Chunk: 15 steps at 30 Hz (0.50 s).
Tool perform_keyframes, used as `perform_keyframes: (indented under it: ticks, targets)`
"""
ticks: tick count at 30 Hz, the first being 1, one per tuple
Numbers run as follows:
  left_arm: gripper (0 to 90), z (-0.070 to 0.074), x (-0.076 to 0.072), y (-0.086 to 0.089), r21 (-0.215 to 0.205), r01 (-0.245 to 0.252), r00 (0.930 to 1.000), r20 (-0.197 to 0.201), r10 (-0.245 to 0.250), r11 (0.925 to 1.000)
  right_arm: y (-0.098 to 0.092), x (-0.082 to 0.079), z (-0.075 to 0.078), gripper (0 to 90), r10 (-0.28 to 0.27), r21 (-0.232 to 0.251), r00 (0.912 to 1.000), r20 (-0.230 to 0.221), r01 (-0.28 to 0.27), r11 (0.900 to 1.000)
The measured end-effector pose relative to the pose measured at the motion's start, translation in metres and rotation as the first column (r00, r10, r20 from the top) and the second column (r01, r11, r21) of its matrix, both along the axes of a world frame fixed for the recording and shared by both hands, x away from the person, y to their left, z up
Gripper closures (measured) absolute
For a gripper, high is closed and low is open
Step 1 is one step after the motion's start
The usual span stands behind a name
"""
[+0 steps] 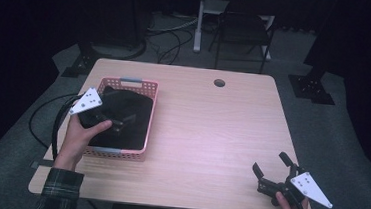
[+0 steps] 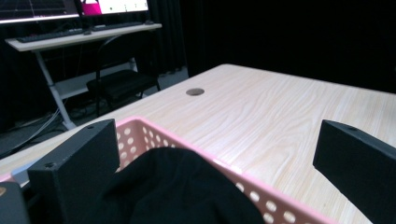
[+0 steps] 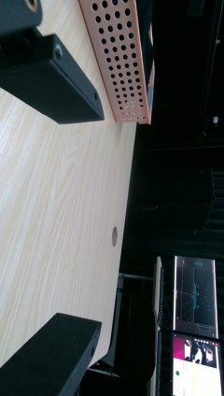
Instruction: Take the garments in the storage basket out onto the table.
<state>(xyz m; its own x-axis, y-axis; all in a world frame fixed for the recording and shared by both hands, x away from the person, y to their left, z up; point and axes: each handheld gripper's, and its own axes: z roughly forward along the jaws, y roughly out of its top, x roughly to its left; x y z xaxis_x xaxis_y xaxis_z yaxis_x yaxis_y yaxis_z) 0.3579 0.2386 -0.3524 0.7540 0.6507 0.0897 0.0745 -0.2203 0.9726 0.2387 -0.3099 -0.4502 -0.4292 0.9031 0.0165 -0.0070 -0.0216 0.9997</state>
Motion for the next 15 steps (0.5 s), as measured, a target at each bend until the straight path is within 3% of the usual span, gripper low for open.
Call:
perform_keyframes:
  ticks: [7, 15]
  targets:
    - [0.0, -0.008, 0.003, 0.006, 0.073, -0.011, 0.9996, -0.026, 0.013, 0.9973, 0.000, 0.000, 0.000, 1.4, 0.001, 0.000, 1.0000, -0.001, -0.001, 1.000]
    - [0.0, -0.017, 0.009, 0.005, 0.165, 0.010, 0.9980, -0.063, 0.001, 0.9862, 0.000, 0.000, 0.000, 1.4, 0.000, -0.001, 1.0000, 0.002, 0.000, 1.000]
